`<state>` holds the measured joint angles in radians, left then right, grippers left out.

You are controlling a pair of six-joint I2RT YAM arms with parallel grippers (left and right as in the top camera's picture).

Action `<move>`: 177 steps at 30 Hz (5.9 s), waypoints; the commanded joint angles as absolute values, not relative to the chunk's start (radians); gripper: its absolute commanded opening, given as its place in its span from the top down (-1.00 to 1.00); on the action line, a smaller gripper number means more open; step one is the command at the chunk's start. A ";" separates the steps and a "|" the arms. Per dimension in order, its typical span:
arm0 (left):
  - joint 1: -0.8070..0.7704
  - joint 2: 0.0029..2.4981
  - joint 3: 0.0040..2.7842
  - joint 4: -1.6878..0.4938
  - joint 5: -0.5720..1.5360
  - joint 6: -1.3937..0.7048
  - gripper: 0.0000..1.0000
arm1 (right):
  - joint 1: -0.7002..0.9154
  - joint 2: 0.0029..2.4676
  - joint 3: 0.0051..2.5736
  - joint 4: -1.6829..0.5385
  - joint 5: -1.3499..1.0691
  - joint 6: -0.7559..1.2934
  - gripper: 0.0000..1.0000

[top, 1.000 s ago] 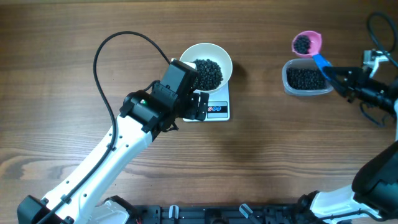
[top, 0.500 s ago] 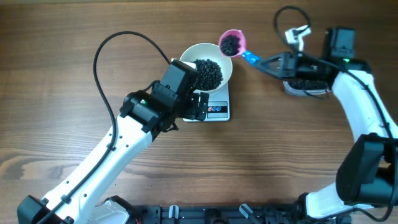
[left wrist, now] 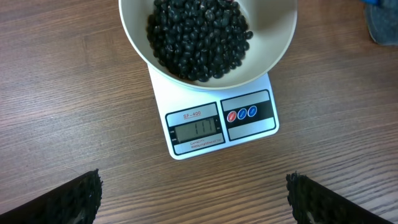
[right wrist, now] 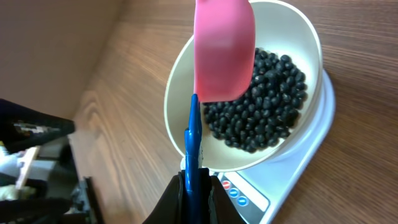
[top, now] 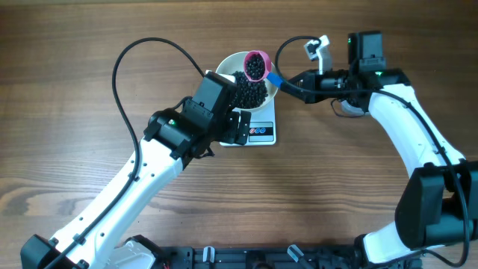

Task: Scoop item into bowl and weigh 150g on scale
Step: 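Carry the scoop over the white bowl and tip the beans in, then move the empty pink scoop back over the bean tub, right gripper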

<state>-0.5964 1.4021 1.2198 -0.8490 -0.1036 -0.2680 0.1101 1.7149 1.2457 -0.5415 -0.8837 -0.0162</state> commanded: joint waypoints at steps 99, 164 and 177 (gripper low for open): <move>-0.600 1.388 1.214 -0.849 -0.095 -0.277 -1.00 | 0.239 1.597 1.251 -0.503 -0.463 -0.366 0.91; -0.600 1.388 1.214 -0.849 -0.095 -0.277 -1.00 | -0.203 1.456 1.251 -0.743 -0.059 -0.106 0.91; -0.600 1.388 1.214 -0.849 -0.095 -0.277 -1.00 | -0.204 1.502 1.251 -0.749 -0.045 -0.135 0.91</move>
